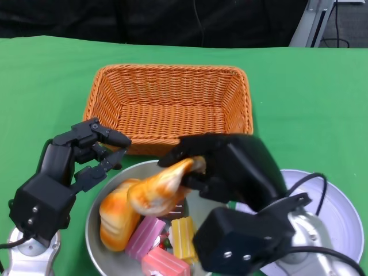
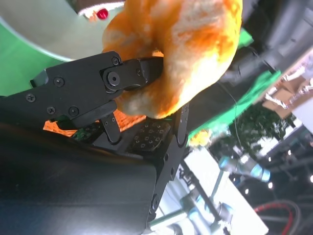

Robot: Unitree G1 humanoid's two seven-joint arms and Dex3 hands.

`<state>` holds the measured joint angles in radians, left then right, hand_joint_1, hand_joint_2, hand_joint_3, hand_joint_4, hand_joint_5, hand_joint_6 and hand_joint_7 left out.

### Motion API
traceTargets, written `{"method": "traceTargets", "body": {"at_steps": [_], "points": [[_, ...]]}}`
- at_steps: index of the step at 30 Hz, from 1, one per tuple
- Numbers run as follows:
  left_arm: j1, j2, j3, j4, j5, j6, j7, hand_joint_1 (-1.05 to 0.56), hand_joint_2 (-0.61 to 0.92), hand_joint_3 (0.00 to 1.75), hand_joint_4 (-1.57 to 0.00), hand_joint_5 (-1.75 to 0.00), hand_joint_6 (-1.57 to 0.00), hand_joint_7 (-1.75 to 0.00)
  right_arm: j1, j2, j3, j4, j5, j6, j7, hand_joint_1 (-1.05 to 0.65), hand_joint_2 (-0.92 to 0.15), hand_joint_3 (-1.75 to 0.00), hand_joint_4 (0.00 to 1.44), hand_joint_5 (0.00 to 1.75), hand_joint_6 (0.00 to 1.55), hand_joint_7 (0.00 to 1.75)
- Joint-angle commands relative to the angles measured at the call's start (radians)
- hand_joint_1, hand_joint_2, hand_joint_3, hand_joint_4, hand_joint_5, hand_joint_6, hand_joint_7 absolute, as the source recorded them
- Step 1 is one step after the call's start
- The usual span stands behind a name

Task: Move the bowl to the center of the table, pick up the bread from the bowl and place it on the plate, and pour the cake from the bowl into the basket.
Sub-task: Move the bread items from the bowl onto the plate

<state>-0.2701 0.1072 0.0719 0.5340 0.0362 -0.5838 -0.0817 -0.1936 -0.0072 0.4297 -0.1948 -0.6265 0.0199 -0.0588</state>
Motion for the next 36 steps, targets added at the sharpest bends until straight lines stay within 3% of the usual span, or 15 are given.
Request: {"method": "traceTargets", "body": {"at_steps": [1, 3, 4, 7, 10, 15, 19, 27, 36], "points": [[-0.006, 0.015, 0.007, 0.013, -0.002, -0.012, 0.01, -0.3, 0.92, 0.22, -0.77, -1.34, -0.81, -0.99, 0.028, -0.012, -0.048, -0.086, 0.036, 0.025, 0.031, -0.25, -0.92, -0.19, 0.83, 1.65, 1.05, 0.5], [-0.013, 0.023, 0.011, 0.039, -0.002, -0.042, 0.005, -0.3, 0.92, 0.22, -0.77, -1.33, -0.8, -0.99, 0.041, -0.012, -0.068, -0.131, 0.049, 0.037, 0.044, -0.25, -0.91, -0.2, 0.84, 1.65, 1.05, 0.56], [-0.017, 0.027, 0.013, 0.051, -0.008, -0.055, -0.002, -0.29, 0.92, 0.23, -0.78, -1.33, -0.8, -0.98, 0.047, -0.012, -0.075, -0.15, 0.049, 0.044, 0.048, -0.26, -0.88, -0.28, 0.85, 1.66, 0.99, 0.74], [-0.026, 0.035, 0.019, 0.079, -0.018, -0.076, -0.011, -0.26, 0.92, 0.24, -0.79, -1.33, -0.8, -0.99, 0.073, -0.015, -0.102, -0.232, 0.065, 0.074, 0.079, -0.27, -0.71, -0.65, 0.86, 1.7, 0.89, 1.02], [-0.032, 0.04, 0.022, 0.091, -0.022, -0.075, -0.007, -0.25, 0.92, 0.25, -0.79, -1.33, -0.8, -0.99, 0.101, -0.019, -0.132, -0.323, 0.081, 0.124, 0.123, -0.27, -0.67, -0.74, 0.84, 1.74, 0.85, 1.1], [-0.038, 0.046, 0.028, 0.101, -0.024, -0.068, -0.007, -0.24, 0.92, 0.24, -0.81, -1.33, -0.82, -1.0, 0.157, -0.002, -0.18, -0.452, 0.113, 0.234, 0.17, -0.3, -0.67, -0.73, 0.84, 1.75, 0.82, 1.15], [-0.044, 0.051, 0.033, 0.118, -0.032, -0.084, -0.016, -0.24, 0.92, 0.23, -0.83, -1.33, -0.82, -0.99, 0.208, -0.024, -0.228, -0.509, 0.137, 0.259, 0.186, -0.26, -0.67, -0.75, 0.83, 1.75, 0.76, 1.29], [-0.06, 0.065, 0.047, 0.148, -0.058, -0.082, -0.033, -0.22, 0.92, 0.22, -0.81, -1.28, -0.82, -0.95, 0.344, -0.064, -0.348, -0.532, 0.252, 0.221, 0.189, -0.23, -0.63, -0.84, 0.83, 1.74, 0.72, 1.36], [-0.088, 0.085, 0.062, 0.211, -0.06, -0.111, -0.041, -0.2, 0.92, 0.25, -0.83, -1.24, -0.83, -0.92, 0.45, -0.089, -0.434, -0.546, 0.349, 0.319, 0.246, -0.25, -0.71, -0.74, 0.79, 1.75, 0.69, 1.4]]}}
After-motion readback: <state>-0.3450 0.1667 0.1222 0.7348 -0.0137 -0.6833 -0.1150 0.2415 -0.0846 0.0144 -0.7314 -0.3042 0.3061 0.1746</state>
